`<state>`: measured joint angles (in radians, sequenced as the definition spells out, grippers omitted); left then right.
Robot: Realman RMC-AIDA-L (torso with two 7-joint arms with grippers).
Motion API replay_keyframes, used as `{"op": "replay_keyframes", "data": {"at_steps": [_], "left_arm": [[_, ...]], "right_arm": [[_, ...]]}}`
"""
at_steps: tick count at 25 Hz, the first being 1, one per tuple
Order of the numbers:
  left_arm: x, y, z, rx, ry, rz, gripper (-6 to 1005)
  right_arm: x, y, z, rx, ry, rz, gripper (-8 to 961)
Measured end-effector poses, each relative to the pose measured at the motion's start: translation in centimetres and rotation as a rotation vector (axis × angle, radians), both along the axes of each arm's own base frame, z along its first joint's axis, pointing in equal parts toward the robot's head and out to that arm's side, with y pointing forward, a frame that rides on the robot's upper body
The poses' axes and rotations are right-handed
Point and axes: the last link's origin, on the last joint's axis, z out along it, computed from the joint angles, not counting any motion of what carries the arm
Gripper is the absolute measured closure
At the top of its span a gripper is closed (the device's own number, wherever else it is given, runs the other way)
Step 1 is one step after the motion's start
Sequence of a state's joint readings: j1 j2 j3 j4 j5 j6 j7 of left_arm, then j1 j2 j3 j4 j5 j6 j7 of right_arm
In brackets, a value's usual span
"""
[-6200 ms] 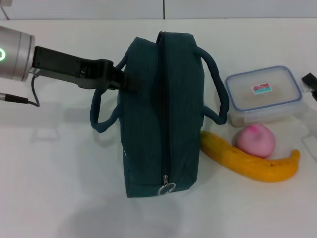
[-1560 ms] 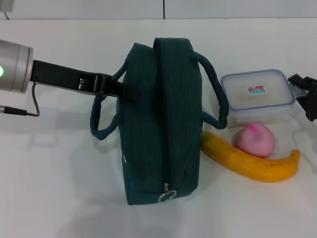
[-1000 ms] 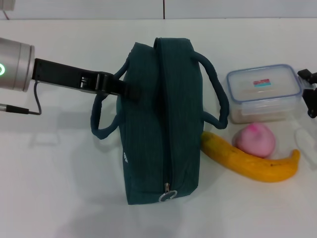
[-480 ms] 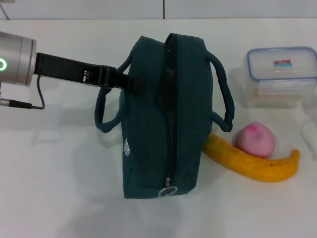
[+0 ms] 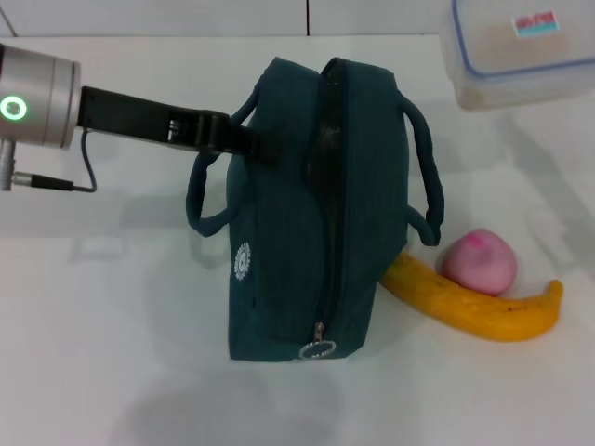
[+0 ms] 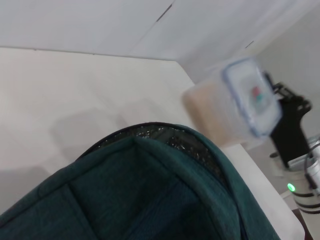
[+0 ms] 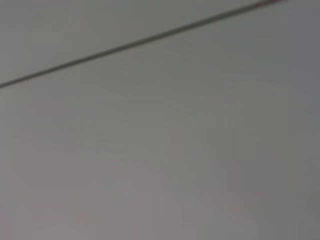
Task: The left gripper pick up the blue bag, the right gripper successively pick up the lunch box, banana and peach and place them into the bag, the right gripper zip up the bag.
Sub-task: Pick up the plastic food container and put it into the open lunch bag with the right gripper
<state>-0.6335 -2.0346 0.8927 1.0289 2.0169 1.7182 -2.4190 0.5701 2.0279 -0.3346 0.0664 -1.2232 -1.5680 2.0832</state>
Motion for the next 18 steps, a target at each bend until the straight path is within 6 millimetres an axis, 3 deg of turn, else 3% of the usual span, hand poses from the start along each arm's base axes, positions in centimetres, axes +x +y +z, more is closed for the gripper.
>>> {"op": "replay_keyframes", "data": {"at_steps": [8,18], "left_arm": [[1.1,1.2,-0.2,0.036,-0.002,-0.011,956],[2.8,2.1,-1.4,0.02,-0.022,-0.03,955]], "right_arm": [[-3.9,1.9,0.9,0.047,0.003,0.159,859],[-7.2,3.3,-1.0,-0.017,-0.119,0.278,858]]}}
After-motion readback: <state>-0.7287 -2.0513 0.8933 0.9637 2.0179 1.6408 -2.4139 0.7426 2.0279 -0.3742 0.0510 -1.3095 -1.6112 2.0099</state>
